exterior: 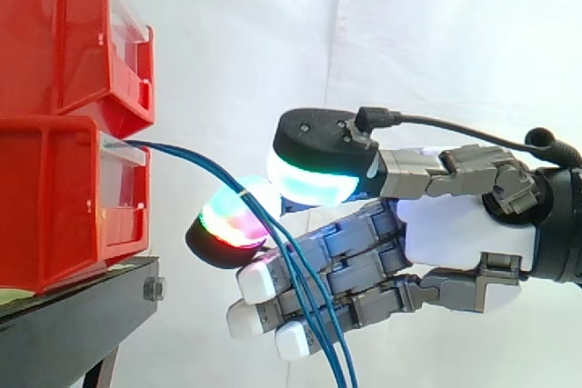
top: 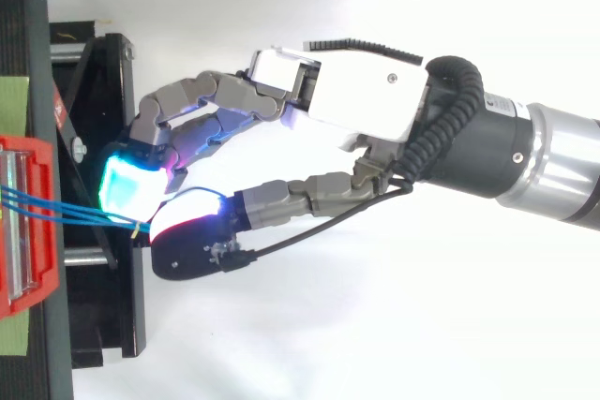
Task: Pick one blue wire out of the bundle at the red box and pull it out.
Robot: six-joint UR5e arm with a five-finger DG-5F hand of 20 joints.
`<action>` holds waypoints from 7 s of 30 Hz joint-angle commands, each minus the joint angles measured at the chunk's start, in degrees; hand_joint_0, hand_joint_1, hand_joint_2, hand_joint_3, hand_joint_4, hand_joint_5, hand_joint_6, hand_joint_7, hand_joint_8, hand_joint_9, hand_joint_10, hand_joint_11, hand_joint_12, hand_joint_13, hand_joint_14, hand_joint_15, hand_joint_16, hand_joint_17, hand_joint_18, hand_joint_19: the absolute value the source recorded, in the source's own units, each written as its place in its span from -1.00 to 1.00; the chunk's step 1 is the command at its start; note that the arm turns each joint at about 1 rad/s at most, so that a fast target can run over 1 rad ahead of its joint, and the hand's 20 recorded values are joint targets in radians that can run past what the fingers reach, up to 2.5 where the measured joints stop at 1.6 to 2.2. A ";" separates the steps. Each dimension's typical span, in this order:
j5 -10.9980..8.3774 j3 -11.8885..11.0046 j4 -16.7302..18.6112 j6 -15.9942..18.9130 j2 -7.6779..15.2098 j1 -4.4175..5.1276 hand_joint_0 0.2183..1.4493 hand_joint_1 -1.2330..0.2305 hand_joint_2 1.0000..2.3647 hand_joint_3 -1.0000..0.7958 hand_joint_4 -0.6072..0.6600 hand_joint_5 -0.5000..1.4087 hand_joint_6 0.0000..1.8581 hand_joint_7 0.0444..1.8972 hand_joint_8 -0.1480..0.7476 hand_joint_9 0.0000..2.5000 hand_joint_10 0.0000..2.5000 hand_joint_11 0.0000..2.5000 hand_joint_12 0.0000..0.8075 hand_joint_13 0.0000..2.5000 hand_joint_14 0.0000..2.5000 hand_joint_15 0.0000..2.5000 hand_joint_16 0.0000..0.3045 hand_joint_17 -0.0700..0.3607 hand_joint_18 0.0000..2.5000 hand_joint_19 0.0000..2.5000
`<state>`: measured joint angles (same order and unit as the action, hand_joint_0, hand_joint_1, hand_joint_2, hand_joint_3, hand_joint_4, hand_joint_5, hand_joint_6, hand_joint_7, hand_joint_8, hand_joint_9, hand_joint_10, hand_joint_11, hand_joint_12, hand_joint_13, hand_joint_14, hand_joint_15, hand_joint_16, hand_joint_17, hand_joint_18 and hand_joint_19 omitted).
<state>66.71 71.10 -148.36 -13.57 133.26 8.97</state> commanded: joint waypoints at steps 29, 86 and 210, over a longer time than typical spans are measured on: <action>-0.70 0.00 8.00 -2.60 2.88 0.17 -0.50 -0.20 -1.00 -0.42 0.45 -0.58 -0.39 0.30 0.14 -0.40 -0.99 -0.62 0.12 -0.44 -0.99 -0.71 -0.60 -0.05 -0.46 -0.64; -0.53 1.23 10.72 -4.62 3.59 0.61 -0.50 -0.18 -1.00 -0.42 0.37 -0.63 -0.21 0.05 0.16 -0.38 -0.99 -0.58 0.13 -0.40 -0.99 -0.69 -0.60 -0.04 -0.41 -0.64; -0.35 0.26 2.37 1.00 -0.54 0.61 -0.08 -0.39 -0.99 -0.14 0.41 -0.73 -0.03 0.34 0.22 -0.41 -0.99 -0.53 0.14 -0.39 -0.99 -0.70 -0.62 -0.07 -0.38 -0.63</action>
<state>66.31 71.37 -145.97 -12.65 132.72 9.65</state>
